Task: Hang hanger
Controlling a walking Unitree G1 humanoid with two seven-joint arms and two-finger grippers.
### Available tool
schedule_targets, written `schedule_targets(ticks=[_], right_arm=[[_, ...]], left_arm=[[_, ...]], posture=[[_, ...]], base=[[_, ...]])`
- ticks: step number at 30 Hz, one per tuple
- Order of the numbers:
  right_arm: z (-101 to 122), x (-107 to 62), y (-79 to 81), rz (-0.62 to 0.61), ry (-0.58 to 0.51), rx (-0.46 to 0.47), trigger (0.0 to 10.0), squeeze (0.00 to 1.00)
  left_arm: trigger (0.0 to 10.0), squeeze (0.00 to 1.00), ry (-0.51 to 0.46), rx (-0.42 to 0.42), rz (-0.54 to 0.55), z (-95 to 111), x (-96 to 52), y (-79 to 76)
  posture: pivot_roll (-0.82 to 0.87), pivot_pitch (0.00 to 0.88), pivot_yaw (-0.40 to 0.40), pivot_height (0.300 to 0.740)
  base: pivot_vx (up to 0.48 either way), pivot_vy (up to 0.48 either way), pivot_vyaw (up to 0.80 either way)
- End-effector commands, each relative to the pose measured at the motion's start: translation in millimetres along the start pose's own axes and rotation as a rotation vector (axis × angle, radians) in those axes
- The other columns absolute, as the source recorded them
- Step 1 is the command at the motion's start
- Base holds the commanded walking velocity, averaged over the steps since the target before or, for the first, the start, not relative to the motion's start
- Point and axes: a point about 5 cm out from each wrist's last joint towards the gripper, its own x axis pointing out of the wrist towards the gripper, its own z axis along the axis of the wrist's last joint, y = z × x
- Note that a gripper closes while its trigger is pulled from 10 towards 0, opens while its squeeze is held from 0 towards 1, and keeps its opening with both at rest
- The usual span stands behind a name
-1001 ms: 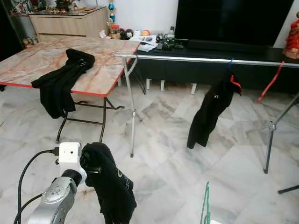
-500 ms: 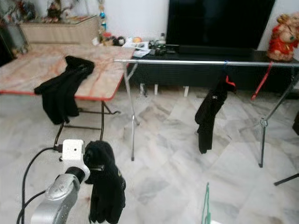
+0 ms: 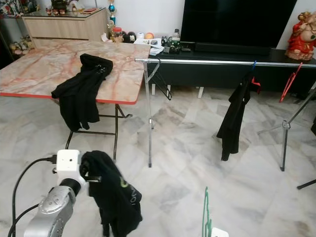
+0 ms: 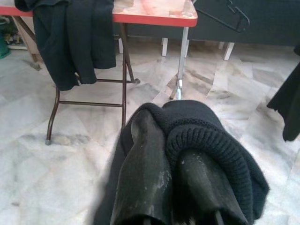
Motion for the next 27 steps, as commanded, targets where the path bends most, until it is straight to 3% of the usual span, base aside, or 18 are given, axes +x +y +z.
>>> schedule_targets(ticks=[1,27], right_arm=[[-5.8,-1.8,-4.1,-0.014,0.017,0.011,10.0,0.00],[-5.9,-1.5,-1.3,-0.006,0.016,0.009,10.0,0.00]], left_arm=[[10.0,0.00,-0.034,0.000,-0.019,8.8,2.0,-6.5],[10.0,0.00,-0.029,0.006,-0.015,8.9,1.7,-4.1]], posture=[[0.14,0.000,0.005,0.740],[0.14,0.000,0.007,0.740]], base=[[0.000,0.368,0.00],[0.000,0.369,0.00]])
